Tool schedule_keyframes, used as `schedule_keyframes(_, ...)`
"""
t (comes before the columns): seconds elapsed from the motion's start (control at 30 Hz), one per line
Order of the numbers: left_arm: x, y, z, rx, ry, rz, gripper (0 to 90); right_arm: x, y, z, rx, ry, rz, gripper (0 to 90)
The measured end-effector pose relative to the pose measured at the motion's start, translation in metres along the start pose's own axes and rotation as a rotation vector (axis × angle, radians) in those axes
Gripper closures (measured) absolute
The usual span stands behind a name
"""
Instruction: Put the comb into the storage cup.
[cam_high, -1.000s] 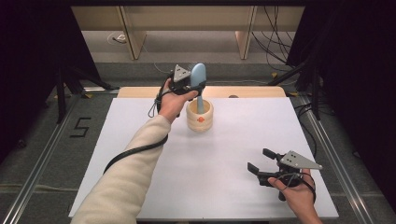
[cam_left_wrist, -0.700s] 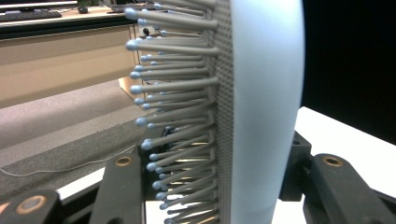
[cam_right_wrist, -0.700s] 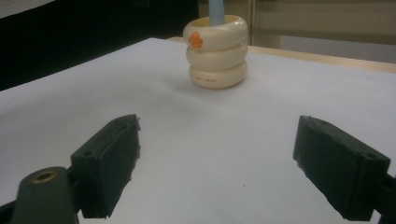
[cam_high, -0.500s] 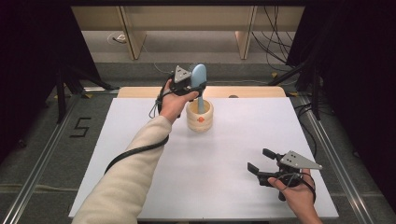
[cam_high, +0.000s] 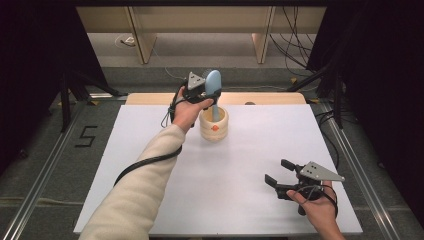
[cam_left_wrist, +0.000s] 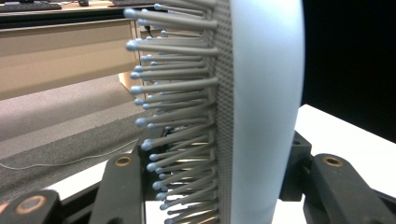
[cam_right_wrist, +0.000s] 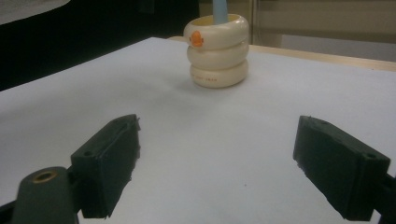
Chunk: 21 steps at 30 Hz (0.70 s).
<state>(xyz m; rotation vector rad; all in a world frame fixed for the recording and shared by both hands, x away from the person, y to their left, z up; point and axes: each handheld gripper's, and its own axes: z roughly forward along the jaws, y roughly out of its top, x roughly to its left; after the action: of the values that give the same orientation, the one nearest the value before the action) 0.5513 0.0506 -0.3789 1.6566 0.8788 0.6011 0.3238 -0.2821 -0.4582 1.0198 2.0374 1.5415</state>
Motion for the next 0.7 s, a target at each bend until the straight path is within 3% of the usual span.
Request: schedule_keyframes(0.7,-0.001,-0.011,0.008,0.009,-0.004,-0.035,49.1,0.000,0.000,0.000,0.005,0.003,0.000,15.8)
